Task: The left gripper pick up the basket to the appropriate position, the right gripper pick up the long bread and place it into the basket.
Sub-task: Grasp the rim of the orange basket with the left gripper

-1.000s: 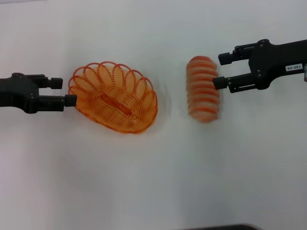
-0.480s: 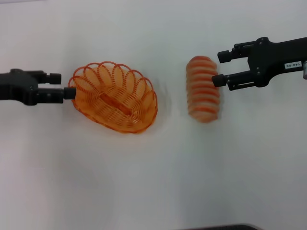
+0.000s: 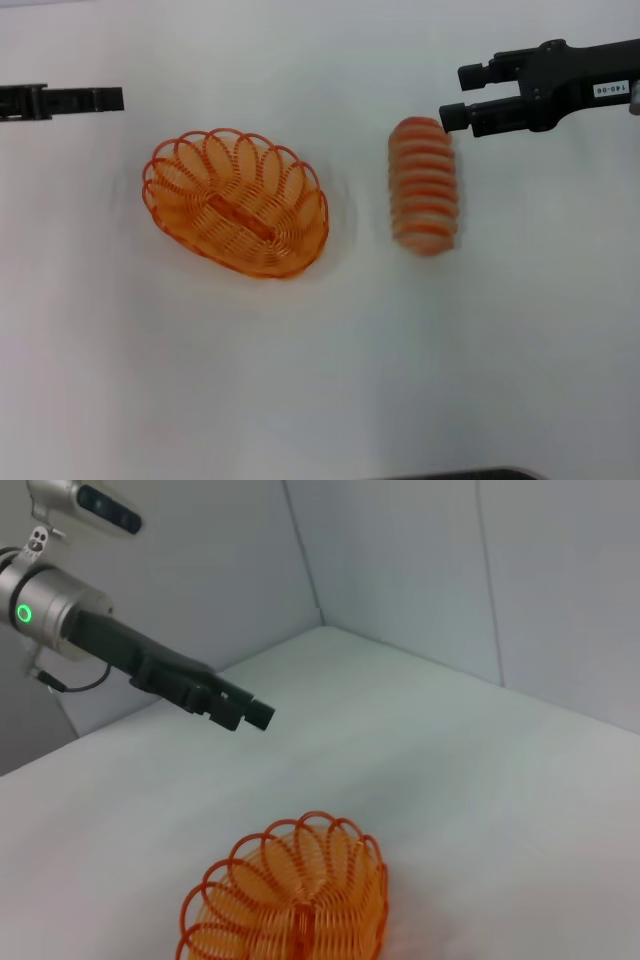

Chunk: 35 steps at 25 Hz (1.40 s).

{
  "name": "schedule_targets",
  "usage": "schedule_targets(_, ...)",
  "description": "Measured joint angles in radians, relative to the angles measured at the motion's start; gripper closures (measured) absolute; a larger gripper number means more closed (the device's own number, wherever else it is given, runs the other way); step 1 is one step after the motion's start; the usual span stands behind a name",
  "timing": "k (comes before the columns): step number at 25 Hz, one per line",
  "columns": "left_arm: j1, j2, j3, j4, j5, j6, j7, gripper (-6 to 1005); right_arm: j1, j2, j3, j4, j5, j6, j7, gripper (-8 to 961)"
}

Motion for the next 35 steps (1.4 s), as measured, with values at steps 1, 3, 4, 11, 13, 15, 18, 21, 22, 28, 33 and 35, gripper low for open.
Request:
schedule_targets(1, -0.010, 0.005, 0.008, 0.000, 0.014, -0.009, -0.040, 230, 0.002, -0.001, -0.001, 0.000, 0.000, 0.001, 0.009, 193)
schedule_targets(3, -0.033, 0.015, 0.020, 0.001, 0.059, -0.026, -0.127, 231, 0.009, -0.002, -0.004, 0.000, 0.000, 0.002, 0.020, 193)
schedule_targets(4, -0.047, 0.020, 0.023, 0.001, 0.084, -0.030, -0.163, 231, 0.012, -0.002, -0.005, 0.000, 0.000, 0.002, 0.024, 193)
schedule_targets(11, -0.134, 0.035, 0.087, 0.002, 0.215, -0.049, -0.298, 234, 0.034, -0.011, -0.008, 0.000, -0.007, 0.020, 0.090, 193)
schedule_targets(13, -0.157, 0.035, 0.143, 0.002, 0.251, -0.067, -0.334, 234, 0.037, -0.011, -0.009, 0.000, -0.008, 0.022, 0.096, 193)
schedule_targets(15, -0.186, 0.034, 0.196, 0.002, 0.293, -0.080, -0.371, 235, 0.040, -0.012, -0.010, 0.000, -0.008, 0.023, 0.104, 193)
schedule_targets(18, -0.234, 0.029, 0.238, -0.001, 0.351, -0.082, -0.398, 236, 0.047, -0.018, -0.011, 0.000, -0.008, 0.026, 0.137, 193)
schedule_targets(21, -0.267, 0.016, 0.263, -0.006, 0.386, -0.083, -0.402, 237, 0.050, -0.022, -0.015, 0.000, -0.008, 0.029, 0.157, 193)
schedule_targets(22, -0.276, 0.010, 0.276, -0.007, 0.401, -0.087, -0.402, 237, 0.050, -0.024, -0.017, 0.000, -0.008, 0.030, 0.160, 193)
schedule_targets(28, -0.322, -0.046, 0.348, -0.008, 0.531, -0.136, -0.449, 239, 0.052, -0.024, -0.026, 0.000, -0.008, 0.028, 0.162, 193)
schedule_targets(33, -0.334, -0.072, 0.355, -0.009, 0.565, -0.160, -0.468, 241, 0.052, -0.023, -0.038, 0.000, -0.008, 0.028, 0.162, 194)
schedule_targets(35, -0.334, -0.078, 0.357, -0.013, 0.566, -0.163, -0.469, 241, 0.052, -0.024, -0.039, 0.000, -0.008, 0.029, 0.162, 194)
